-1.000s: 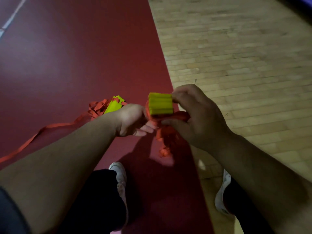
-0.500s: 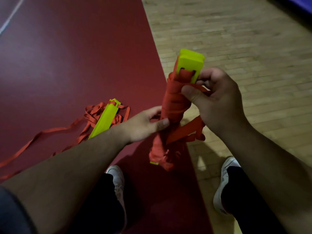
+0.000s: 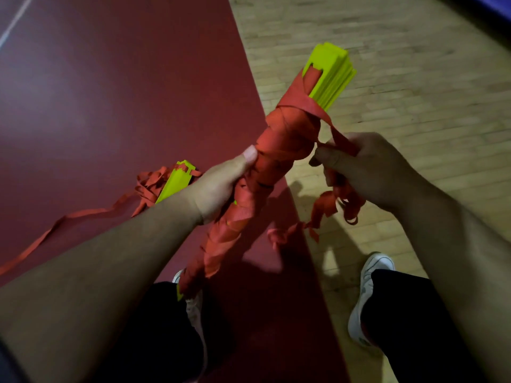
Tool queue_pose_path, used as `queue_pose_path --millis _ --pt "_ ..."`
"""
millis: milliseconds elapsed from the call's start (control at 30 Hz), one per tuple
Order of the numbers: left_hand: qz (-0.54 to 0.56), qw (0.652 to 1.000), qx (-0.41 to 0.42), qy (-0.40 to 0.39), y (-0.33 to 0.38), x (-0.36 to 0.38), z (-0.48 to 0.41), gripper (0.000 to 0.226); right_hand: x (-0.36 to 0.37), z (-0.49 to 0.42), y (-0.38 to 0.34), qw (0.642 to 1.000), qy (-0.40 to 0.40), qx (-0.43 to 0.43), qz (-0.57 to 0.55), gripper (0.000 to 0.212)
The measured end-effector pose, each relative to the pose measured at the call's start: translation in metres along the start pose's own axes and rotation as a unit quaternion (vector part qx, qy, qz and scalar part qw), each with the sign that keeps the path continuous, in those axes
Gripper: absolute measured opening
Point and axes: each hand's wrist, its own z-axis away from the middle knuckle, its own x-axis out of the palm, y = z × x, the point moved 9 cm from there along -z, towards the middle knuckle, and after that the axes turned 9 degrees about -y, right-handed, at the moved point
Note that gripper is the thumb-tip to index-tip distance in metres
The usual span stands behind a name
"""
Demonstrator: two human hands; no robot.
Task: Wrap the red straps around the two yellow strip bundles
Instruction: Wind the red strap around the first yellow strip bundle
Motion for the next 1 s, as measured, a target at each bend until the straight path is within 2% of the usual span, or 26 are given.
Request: queue_pose_path --millis 67,167,267,367,467,533,600,700,767,833,933,1000 --pt "-0.084 0.995 0.043 -0.023 0.012 -0.001 0.0 0.095 0.007 -0.001 -0.001 0.999 -0.011 -0.003 -0.03 0.025" --pt "-0.126 0.989 0.046 -0.063 0.019 0.001 0.001 0.107 0.008 -0.006 0.004 0.998 -0.003 0.003 -0.066 0.025" --pt "-0.125 0.987 0.039 -0.095 0.022 0.008 0.004 0.099 -0.002 -0.008 0.01 0.997 0.037 0.004 -0.065 0.035" --pt "-0.126 0.988 0.041 -0.075 0.025 0.005 0.006 0.071 -0.001 -0.009 0.013 0.998 0.019 0.011 -0.052 0.017" --pt "-0.074 0.994 0.062 -0.052 0.028 -0.003 0.007 0.052 0.009 -0.008 0.013 0.991 -0.025 0.0 -0.13 0.046" --pt "-0.026 0.998 0.056 -0.031 0.026 -0.011 0.007 0.048 0.011 -0.008 0.01 0.983 -0.021 -0.014 -0.182 0.056" --pt "0.012 0.998 0.05 -0.021 0.024 -0.017 0.008 0.045 0.01 -0.008 0.005 0.985 -0.011 -0.025 -0.169 0.048" --pt "0.032 0.997 0.066 -0.04 0.026 -0.021 0.008 0.045 0.014 -0.008 -0.006 0.995 -0.036 -0.05 -0.082 0.04" --pt "0.002 0.997 0.066 -0.032 0.028 -0.023 0.008 0.063 0.016 -0.009 -0.008 0.997 -0.045 -0.052 -0.044 0.03" --pt "-0.024 0.997 0.073 -0.026 0.031 -0.02 0.007 0.076 0.021 -0.009 -0.006 0.995 -0.064 -0.039 -0.061 0.02" --pt "0.007 0.998 0.068 0.013 0.035 -0.021 0.008 0.046 0.029 -0.007 -0.002 0.992 -0.083 -0.014 -0.095 0.016" --pt "0.026 0.998 0.049 0.028 0.034 -0.021 0.007 0.046 0.032 -0.008 0.0 0.992 -0.084 -0.007 -0.095 0.01"
